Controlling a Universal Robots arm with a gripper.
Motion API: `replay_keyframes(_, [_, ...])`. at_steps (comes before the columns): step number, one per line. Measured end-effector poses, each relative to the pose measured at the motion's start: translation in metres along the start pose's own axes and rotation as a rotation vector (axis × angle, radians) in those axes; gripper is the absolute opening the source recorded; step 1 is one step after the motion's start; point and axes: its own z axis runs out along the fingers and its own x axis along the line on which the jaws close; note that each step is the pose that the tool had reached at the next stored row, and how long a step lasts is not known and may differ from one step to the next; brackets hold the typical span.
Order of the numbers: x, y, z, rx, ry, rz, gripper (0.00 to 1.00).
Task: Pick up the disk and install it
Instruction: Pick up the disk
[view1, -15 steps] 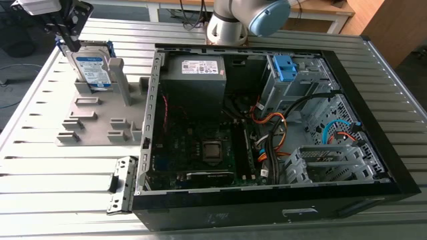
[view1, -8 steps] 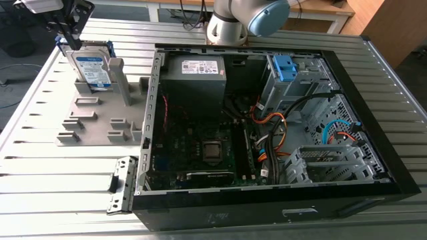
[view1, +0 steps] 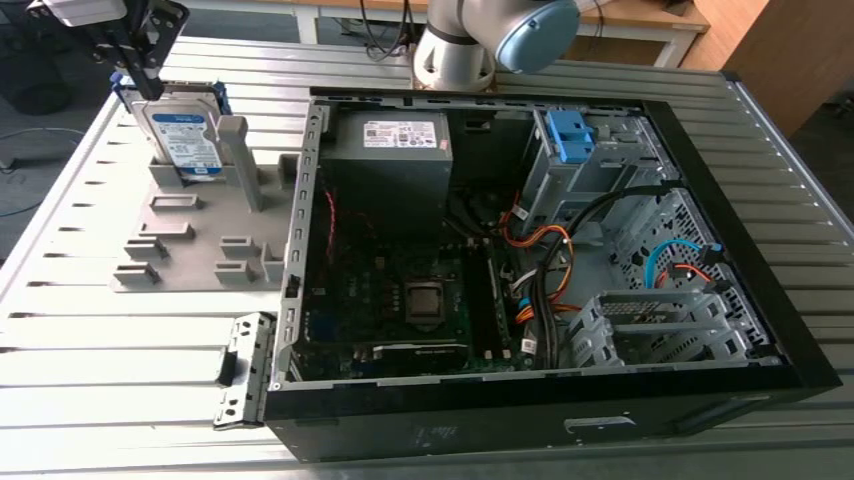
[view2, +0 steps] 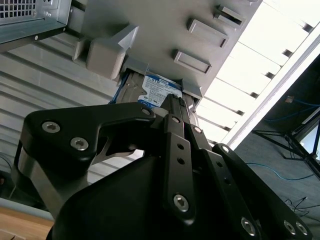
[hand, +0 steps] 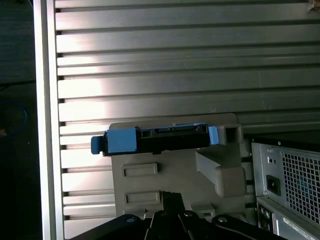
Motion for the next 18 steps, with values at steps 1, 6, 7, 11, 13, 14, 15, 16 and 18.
replay_keyframes(1, [0.0000,0.0000,0.0000,0.0000,0.0000,0.000,0.11])
replay_keyframes(6, [0.0000,0.0000,0.0000,0.0000,0.0000,-0.001,0.11])
replay_keyframes(7, [0.0000,0.0000,0.0000,-0.0001,0.0001,-0.003,0.11])
replay_keyframes(11, [0.0001,0.0001,0.0000,-0.0005,0.0007,-0.019,0.11])
replay_keyframes(13, [0.0000,0.0000,0.0000,-0.0008,0.0012,-0.032,0.11])
replay_keyframes(14, [0.0000,0.0000,0.0000,-0.0010,0.0014,-0.039,0.11])
replay_keyframes(15, [0.0000,0.0001,0.0000,-0.0011,0.0017,-0.045,0.11])
replay_keyframes(16, [0.0000,0.0001,0.0000,-0.0013,0.0021,-0.053,0.11])
replay_keyframes(18, [0.0000,0.0000,0.0000,-0.0017,0.0026,-0.067,0.11])
